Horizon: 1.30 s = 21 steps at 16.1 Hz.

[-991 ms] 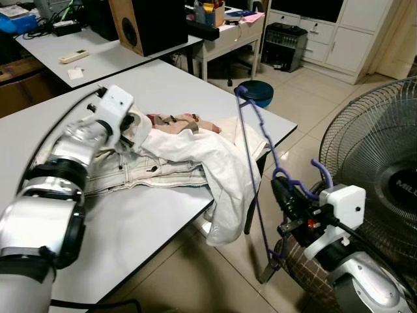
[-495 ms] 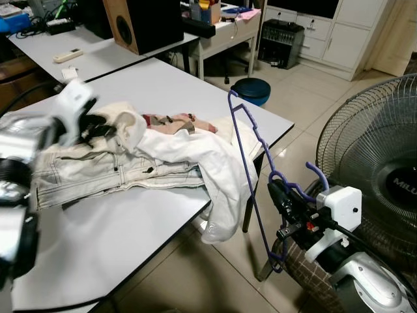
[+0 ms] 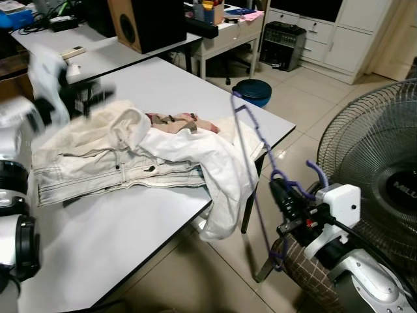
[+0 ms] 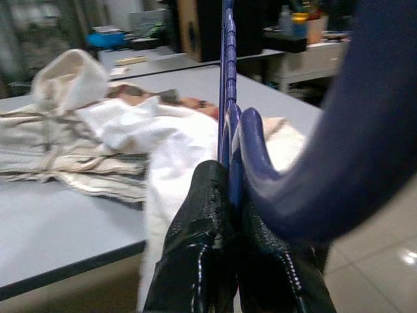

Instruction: Hang hanger

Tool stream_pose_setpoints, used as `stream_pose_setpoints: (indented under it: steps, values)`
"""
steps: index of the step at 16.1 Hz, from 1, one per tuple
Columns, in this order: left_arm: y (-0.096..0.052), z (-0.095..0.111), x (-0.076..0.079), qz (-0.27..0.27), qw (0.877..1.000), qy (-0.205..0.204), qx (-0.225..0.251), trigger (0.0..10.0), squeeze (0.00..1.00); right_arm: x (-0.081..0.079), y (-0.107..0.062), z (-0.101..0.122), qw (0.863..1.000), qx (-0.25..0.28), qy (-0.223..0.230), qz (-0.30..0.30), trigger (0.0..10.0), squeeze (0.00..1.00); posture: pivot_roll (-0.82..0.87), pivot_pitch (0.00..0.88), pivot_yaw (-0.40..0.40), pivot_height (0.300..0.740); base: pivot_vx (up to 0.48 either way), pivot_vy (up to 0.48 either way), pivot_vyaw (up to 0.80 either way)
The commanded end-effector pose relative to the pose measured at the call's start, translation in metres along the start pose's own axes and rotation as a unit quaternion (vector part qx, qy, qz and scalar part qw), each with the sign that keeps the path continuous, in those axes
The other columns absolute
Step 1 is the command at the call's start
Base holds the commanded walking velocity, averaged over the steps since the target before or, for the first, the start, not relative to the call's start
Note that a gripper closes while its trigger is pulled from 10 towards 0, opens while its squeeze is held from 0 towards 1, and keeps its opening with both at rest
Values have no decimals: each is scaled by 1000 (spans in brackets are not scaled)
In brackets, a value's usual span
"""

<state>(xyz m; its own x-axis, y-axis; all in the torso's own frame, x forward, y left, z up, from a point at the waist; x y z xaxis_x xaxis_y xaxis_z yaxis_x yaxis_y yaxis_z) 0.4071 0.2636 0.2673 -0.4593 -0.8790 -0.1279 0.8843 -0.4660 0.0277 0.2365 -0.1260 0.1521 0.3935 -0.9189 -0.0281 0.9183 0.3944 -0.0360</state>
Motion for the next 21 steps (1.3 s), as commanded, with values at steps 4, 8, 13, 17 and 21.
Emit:
stream_pose_setpoints:
  steps: [4,8,13,17,21]
  values:
    - [6,-25,58,-4,1000,-15,5,10000,0,14,5,8,998,17,-45,-51,10000,0,-82,0,65,740,0,0,400]
    - [13,-13,99,103,985,-59,124,10000,0,21,12,19,993,42,-65,-87,10000,0,-62,0,56,740,0,0,800]
    - [15,-23,134,46,989,-106,89,10000,0,23,14,21,989,47,-108,-89,10000,0,-72,0,82,740,0,0,800]
    - [2,-57,145,55,996,-59,23,10000,0,22,6,12,992,32,-68,-101,10000,0,-81,0,93,740,0,0,800]
    - [-10,-69,161,62,996,-65,0,10000,0,18,4,8,994,22,-65,-87,10000,0,-65,0,54,740,0,0,800]
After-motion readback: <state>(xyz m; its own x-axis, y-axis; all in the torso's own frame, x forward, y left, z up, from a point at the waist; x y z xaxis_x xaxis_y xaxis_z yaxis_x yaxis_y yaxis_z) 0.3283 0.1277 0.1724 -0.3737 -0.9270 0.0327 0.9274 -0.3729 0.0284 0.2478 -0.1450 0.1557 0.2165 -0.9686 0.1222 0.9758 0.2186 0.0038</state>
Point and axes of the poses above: a point about 5 cm out from each wrist's last joint towards the gripper, its own y axis pointing out of the wrist towards the gripper, its own z axis along the axis of the wrist's last joint, x = y × z, the point moved 5 cm from there along y, pointing out of the wrist towards the gripper, and after that the axes turned 2 degrees about -y, right-handed, at the moved point
